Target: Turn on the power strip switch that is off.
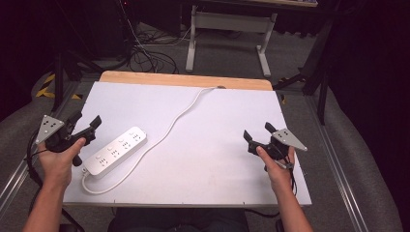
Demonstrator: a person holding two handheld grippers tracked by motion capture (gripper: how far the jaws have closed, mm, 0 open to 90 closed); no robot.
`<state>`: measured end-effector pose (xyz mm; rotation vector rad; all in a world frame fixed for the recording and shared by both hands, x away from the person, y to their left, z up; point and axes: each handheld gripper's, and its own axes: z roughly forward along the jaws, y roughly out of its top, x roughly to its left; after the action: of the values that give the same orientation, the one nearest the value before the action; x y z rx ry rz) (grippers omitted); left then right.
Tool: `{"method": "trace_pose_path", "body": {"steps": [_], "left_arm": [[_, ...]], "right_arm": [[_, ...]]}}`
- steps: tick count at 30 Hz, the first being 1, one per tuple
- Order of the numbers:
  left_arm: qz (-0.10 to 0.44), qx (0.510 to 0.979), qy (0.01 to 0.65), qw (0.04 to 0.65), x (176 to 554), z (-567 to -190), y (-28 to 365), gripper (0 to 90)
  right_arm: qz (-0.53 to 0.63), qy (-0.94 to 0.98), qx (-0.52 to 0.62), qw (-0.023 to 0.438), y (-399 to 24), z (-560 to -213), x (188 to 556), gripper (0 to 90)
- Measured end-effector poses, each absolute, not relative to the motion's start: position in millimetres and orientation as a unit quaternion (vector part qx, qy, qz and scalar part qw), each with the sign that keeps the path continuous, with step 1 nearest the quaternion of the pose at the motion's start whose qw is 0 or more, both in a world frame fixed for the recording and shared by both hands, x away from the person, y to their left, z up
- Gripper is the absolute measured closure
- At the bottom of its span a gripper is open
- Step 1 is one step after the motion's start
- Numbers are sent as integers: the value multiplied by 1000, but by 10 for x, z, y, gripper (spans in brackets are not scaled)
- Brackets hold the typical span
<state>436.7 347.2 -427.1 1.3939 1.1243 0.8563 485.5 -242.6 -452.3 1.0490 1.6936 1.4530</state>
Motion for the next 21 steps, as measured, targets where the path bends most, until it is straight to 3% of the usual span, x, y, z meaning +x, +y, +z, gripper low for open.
{"method": "trace_pose_path", "body": {"steps": [4, 8, 21], "left_arm": [[359, 585, 480, 547, 4371, -4275, 3478, 195], [364, 576, 488, 545, 4363, -4271, 3479, 61], [363, 574, 489, 547, 4360, -4266, 3478, 30]], "right_arm": [[556, 648, 402, 331, -2428, -4523, 4856, 90], [556, 648, 402, 331, -2426, -4524, 4856, 90], [557, 648, 402, 330, -2426, -4523, 4856, 68]]}}
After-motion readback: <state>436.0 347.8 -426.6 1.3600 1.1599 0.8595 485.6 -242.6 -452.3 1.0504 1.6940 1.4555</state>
